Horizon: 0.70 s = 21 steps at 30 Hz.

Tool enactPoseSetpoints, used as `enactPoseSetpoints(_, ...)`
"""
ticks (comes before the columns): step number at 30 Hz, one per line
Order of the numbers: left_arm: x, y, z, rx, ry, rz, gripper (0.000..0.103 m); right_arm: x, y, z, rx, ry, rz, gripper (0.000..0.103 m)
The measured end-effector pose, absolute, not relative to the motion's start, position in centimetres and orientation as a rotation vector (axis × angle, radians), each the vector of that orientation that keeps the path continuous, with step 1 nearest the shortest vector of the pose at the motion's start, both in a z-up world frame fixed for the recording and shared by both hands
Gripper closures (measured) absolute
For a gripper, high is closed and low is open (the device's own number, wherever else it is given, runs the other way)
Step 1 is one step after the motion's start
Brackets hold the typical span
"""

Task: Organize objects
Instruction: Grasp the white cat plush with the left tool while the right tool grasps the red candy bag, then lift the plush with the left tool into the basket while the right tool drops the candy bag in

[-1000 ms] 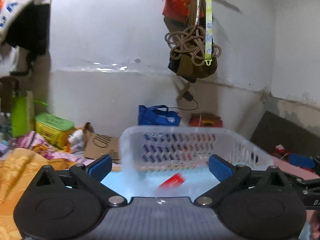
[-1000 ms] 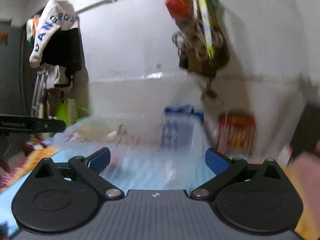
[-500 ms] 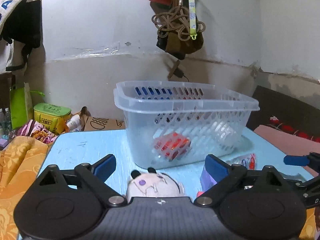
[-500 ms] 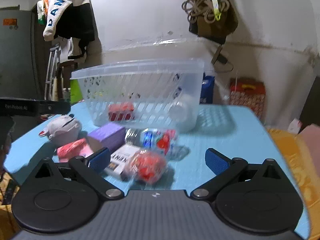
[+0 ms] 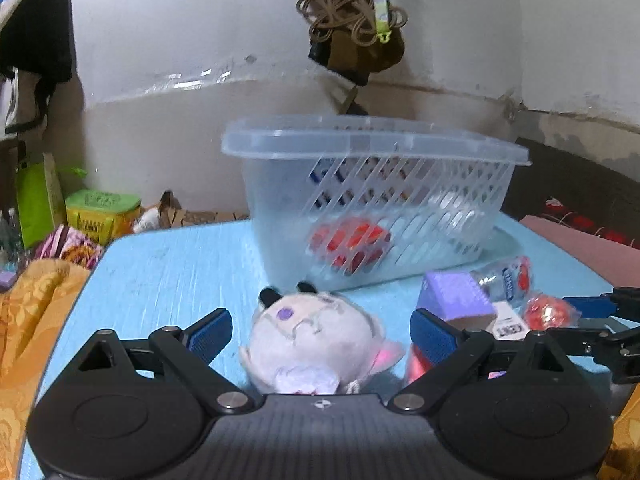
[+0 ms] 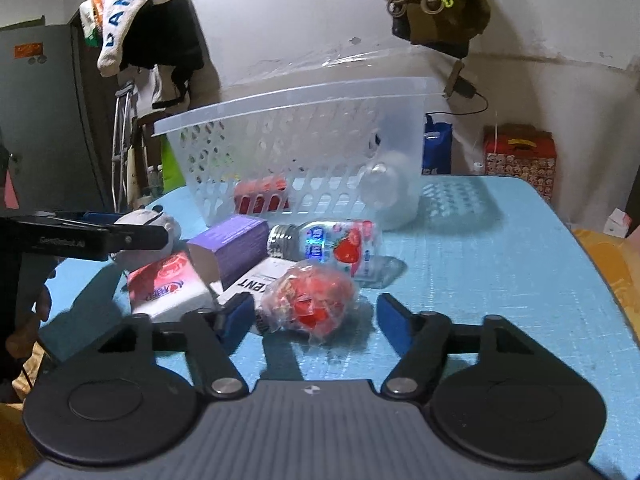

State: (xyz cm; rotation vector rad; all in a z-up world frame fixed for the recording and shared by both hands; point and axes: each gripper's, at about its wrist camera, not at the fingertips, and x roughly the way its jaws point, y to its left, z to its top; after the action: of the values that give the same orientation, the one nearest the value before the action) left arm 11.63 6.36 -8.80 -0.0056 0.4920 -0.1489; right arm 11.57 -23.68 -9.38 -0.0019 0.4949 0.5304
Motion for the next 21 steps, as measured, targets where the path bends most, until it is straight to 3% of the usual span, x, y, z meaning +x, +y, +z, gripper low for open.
enactPoseSetpoints(7,12.33,6.55,-9.19,-0.024,0.548,-0.138,0.005,11.35,-23.55,-9.43,-0.008,0.485,0.532,0.035)
enactPoseSetpoints(9,12.23,6.25,-9.35,-0.005,0.552,-0.151,0.008,11.32,-23.56,-9.35,-0.007,0.486,0.544,0.041)
enactPoseSetpoints(11,12.29,6.02,-9.59,0.011,0.566,-0.147,0.019,11.13,-23.55,-9.18,-0.016,0.477,0.55,0.051)
enactPoseSetpoints(14,12.37,6.03,-9.94,0.0,0.579,-0.144,0.029,11.05,-23.51,-9.06,-0.031,0.471,0.55,0.052)
enactPoseSetpoints(21,12.04,6.39,-9.83,-0.021,0.556,-0.164,0.03,10.81,-23.78,-9.01,-0.046,0.458,0.538,0.052)
